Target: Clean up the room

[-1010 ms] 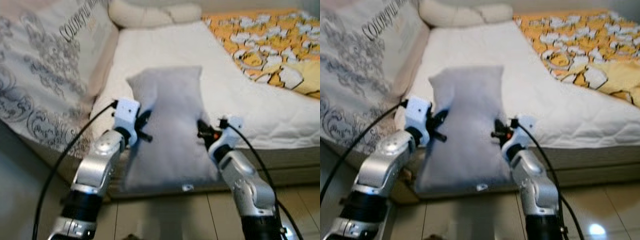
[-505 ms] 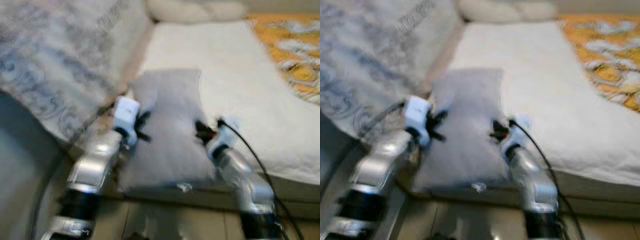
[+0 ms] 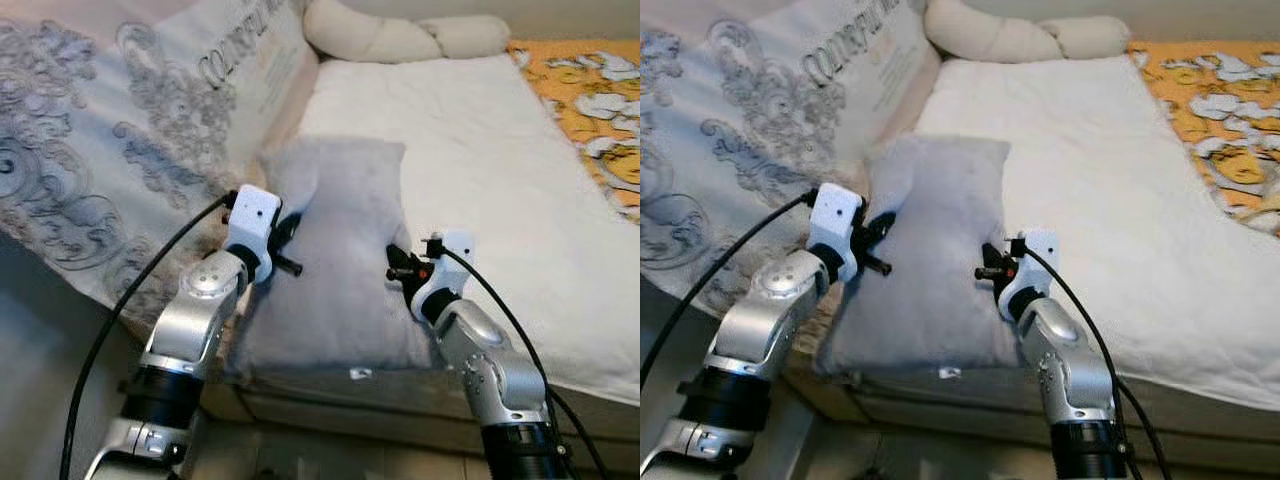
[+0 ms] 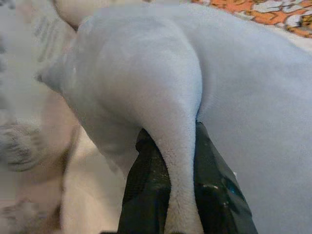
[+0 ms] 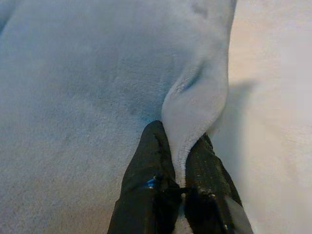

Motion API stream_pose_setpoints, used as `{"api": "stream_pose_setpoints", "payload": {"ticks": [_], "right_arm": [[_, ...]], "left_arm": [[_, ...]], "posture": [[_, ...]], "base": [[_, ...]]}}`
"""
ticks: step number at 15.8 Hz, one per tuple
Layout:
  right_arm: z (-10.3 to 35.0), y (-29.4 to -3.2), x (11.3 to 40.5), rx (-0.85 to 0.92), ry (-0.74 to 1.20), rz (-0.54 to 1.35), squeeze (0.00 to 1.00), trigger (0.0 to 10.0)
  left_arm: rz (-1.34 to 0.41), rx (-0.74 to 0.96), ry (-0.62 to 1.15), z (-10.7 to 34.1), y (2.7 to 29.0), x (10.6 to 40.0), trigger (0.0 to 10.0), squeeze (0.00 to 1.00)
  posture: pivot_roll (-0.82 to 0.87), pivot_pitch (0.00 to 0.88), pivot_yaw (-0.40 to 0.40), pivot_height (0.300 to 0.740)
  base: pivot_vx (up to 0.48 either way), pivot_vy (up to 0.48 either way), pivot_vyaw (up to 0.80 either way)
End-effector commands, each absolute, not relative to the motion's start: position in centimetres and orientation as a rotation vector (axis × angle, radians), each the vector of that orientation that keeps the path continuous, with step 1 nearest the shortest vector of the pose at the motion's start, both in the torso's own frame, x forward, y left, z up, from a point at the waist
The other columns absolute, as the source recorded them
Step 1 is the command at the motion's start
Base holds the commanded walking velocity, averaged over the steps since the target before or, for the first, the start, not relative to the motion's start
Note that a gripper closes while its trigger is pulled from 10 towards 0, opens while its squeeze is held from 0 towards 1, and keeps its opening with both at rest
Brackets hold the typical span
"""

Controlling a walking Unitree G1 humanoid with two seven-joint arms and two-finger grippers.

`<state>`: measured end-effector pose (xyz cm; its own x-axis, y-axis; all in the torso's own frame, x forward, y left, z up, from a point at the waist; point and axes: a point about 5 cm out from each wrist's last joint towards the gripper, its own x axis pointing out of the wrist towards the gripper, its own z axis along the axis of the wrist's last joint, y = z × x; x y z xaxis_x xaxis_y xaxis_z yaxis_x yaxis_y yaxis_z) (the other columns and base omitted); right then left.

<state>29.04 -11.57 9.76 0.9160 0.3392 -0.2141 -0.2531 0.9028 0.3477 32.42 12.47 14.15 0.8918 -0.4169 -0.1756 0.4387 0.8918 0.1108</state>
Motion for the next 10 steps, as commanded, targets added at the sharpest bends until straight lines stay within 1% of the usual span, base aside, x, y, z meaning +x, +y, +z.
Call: {"api": "stream_pose_setpoints", "payload": {"ticks": [1, 9, 10], "right_arm": [[10.3, -11.1, 29.0, 0.324, 0.255, 0.332, 0.0, 10.0], [10.3, -10.5, 29.2, 0.34, 0.264, 0.376, 0.0, 10.0], [10.3, -10.3, 29.2, 0.359, 0.278, 0.393, 0.0, 10.0]], "left_arm": [[-0.408, 0.166, 0.123, 14.8, 13.5, 32.8, 10.0, 0.0], [-0.38, 0.188, 0.116, 15.1, 14.5, 33.0, 10.0, 0.0], [-0.379, 0.191, 0.115, 15.2, 14.6, 33.0, 10.0, 0.0]], "posture": [[-0.09, 0.0, 0.083, 0.74], [-0.05, 0.0, 0.051, 0.74], [-0.05, 0.0, 0.056, 0.74]], "base": [[0.356, 0.0, 0.0], [0.351, 0.0, 0.0], [0.345, 0.0, -0.79]]}}
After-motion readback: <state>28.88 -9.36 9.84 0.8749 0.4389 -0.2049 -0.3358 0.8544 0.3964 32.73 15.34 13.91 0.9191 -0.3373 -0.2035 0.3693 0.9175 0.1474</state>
